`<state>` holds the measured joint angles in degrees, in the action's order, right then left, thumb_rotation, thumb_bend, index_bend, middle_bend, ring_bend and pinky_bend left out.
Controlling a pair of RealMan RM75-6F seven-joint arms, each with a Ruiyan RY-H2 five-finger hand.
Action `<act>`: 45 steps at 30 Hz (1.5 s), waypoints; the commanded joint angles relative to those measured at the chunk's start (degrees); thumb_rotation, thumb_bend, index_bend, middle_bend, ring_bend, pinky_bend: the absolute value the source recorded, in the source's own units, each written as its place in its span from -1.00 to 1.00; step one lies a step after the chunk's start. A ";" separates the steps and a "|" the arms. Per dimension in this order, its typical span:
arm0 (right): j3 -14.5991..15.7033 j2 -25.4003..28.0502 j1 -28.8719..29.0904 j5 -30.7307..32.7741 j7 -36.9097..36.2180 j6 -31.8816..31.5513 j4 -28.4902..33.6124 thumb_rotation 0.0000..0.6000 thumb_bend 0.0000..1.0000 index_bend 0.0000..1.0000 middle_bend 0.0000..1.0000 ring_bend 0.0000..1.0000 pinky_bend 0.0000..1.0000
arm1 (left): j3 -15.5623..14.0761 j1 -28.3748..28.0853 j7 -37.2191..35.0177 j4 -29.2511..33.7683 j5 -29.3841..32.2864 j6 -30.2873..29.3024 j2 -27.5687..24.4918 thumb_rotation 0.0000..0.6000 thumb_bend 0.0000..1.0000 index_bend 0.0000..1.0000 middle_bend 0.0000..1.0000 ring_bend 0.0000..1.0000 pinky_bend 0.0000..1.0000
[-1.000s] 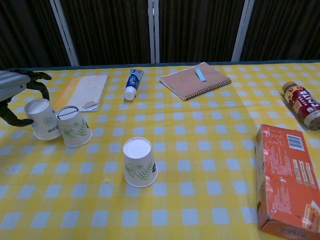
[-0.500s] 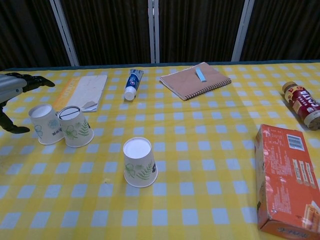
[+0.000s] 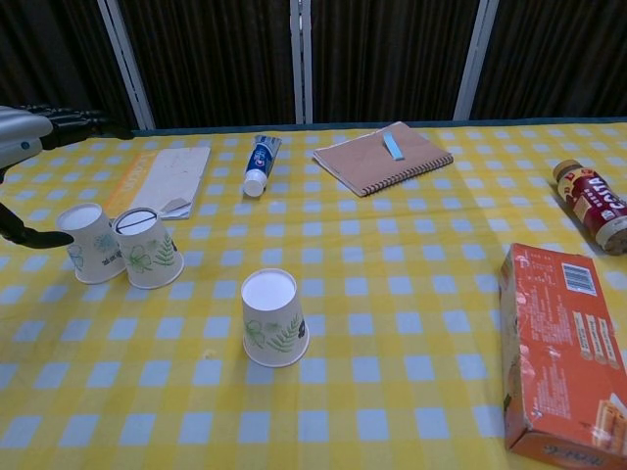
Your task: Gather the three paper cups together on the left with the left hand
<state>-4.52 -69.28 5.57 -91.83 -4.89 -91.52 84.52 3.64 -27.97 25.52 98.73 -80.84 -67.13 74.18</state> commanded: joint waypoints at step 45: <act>-0.96 3.17 -1.03 0.40 -7.72 -2.14 0.89 1.00 -0.74 -0.92 -1.00 -1.00 -1.00 | 0.46 -14.15 30.52 3.31 19.34 10.29 18.78 1.00 -0.28 -0.14 -1.00 -1.00 -1.00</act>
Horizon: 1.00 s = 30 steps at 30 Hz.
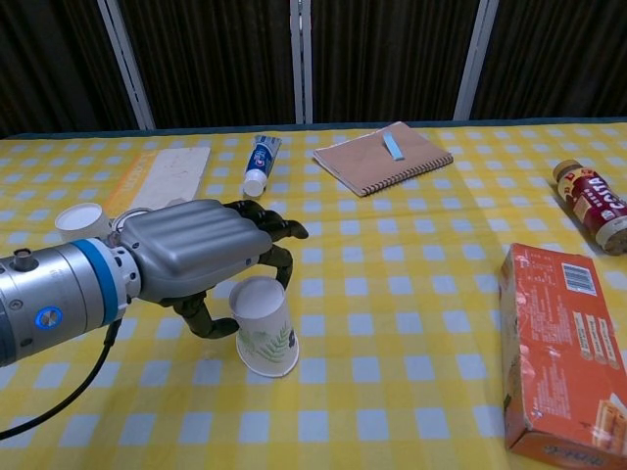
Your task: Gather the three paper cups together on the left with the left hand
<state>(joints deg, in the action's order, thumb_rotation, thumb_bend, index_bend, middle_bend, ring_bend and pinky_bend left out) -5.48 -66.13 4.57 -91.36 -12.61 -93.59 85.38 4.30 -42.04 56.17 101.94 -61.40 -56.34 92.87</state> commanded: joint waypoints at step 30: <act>0.40 -0.76 0.11 -0.78 3.25 0.27 0.34 1.00 -0.75 -0.92 -1.00 -1.00 -1.00 | 1.41 6.51 -18.69 5.40 -3.22 -8.87 -26.29 1.00 -0.28 -0.15 -1.00 -1.00 -1.00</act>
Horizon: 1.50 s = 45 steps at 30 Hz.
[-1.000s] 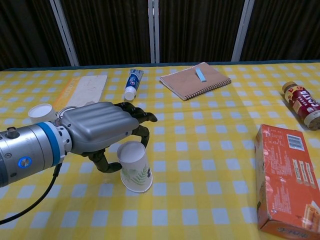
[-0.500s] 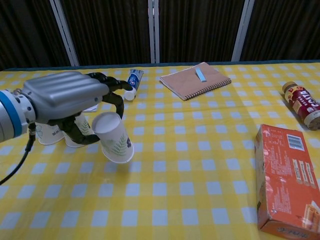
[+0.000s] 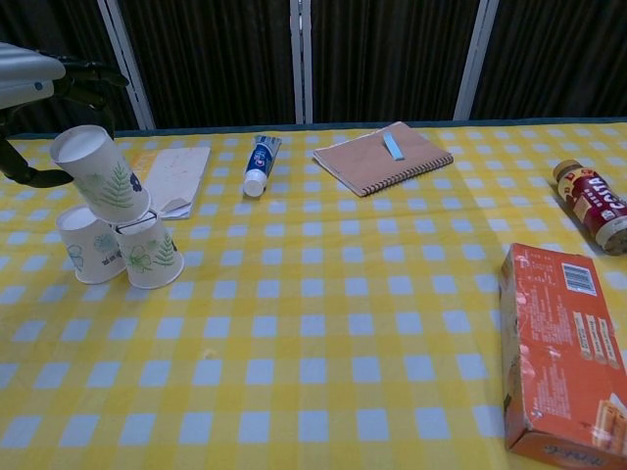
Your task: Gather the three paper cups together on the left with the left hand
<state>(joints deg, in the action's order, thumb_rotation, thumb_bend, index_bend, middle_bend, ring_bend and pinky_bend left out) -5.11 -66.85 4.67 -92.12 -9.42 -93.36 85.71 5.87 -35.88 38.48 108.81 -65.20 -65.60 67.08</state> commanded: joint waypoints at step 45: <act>-0.02 -0.31 0.09 0.09 0.53 0.19 -0.18 1.00 -0.74 -0.92 -1.00 -1.00 -1.00 | -0.56 0.07 -3.43 -3.45 6.28 0.32 -0.61 1.00 -0.35 -0.98 -1.00 -1.00 -1.00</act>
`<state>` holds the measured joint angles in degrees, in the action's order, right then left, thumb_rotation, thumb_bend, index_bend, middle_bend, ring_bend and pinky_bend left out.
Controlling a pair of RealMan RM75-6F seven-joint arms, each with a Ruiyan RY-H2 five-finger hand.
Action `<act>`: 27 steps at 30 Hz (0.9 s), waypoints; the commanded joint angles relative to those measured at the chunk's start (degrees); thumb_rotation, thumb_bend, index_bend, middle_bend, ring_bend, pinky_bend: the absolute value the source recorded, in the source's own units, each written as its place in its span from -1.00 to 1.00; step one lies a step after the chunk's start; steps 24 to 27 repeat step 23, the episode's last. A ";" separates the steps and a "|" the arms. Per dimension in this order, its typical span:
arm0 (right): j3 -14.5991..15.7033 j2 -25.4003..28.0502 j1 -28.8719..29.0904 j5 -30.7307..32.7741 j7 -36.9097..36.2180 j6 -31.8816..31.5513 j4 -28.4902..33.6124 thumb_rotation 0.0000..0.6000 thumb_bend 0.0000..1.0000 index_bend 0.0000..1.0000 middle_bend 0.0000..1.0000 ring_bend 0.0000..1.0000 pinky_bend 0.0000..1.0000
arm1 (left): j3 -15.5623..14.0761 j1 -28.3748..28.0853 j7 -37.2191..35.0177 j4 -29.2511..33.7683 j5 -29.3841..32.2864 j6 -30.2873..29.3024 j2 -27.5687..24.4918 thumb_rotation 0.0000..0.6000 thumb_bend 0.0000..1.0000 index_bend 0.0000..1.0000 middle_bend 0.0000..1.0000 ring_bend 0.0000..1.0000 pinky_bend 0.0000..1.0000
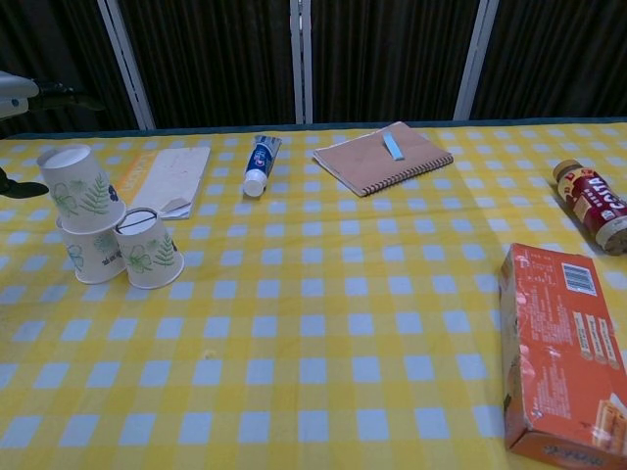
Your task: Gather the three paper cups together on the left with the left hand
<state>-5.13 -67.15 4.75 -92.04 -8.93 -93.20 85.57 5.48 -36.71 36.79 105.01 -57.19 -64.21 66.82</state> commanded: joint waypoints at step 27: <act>1.08 -2.31 1.05 -0.17 6.09 3.02 -0.62 1.00 -0.74 -0.92 -1.00 -1.00 -1.00 | -9.19 27.14 -23.97 -16.81 -25.67 -33.35 6.71 1.00 -0.50 -1.00 -1.00 -1.00 -1.00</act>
